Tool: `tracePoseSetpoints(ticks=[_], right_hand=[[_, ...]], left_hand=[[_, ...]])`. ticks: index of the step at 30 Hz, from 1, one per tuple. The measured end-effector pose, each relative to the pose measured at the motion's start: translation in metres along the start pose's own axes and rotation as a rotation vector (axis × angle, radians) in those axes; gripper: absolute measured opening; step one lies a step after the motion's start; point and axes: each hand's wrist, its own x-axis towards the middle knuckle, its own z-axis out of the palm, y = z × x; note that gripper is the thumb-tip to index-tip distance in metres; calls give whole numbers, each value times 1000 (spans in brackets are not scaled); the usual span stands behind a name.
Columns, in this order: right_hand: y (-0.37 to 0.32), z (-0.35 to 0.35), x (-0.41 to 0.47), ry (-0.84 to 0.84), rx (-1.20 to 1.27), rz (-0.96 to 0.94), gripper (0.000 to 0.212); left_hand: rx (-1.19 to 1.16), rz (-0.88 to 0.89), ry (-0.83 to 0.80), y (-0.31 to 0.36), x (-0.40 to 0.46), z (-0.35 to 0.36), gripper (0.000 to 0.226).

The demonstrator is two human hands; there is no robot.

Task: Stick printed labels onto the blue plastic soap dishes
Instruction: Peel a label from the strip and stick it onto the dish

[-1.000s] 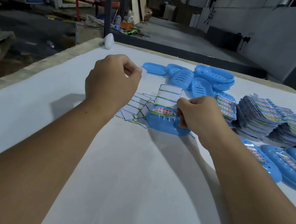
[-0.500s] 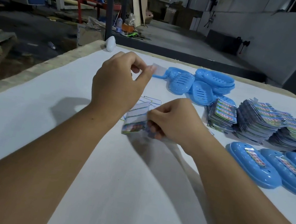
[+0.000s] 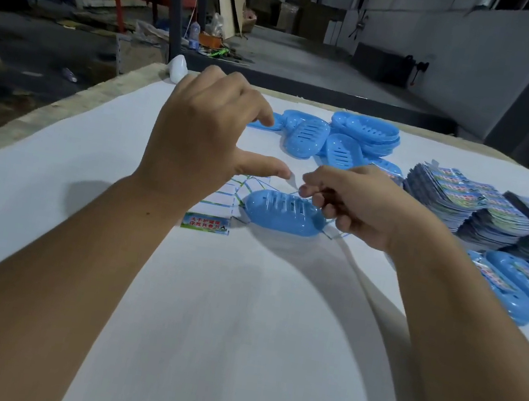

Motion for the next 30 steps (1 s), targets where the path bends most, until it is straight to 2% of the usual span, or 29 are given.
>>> tracePoseSetpoints(ticks=[6, 12, 16, 19, 21, 24, 27, 29, 30], right_hand=[[0, 0, -1, -53, -76, 6, 20], [0, -2, 2, -40, -14, -4, 25], [0, -4, 3, -84, 82, 18, 18], [0, -4, 1, -107, 16, 7, 14], [0, -4, 1, -84, 5, 0, 12], [0, -6, 3, 35, 92, -22, 12], [0, -9, 5, 146, 178, -73, 13], [1, -8, 7, 212, 162, -121, 14], [1, -7, 7, 246, 133, -147, 15]], left_hand=[[-19, 20, -10, -1, 1, -1, 70], [-33, 17, -22, 0, 0, -1, 71], [-33, 17, -38, -1, 0, -1, 71], [-26, 15, -51, 0, 0, -2, 71], [-14, 19, -56, -1, 1, -2, 70], [24, 17, -85, -4, 0, 0, 67], [58, -67, -221, -5, -3, 4, 57], [11, -210, -261, -4, -6, 10, 35], [-62, -335, -263, -2, -6, 13, 25]])
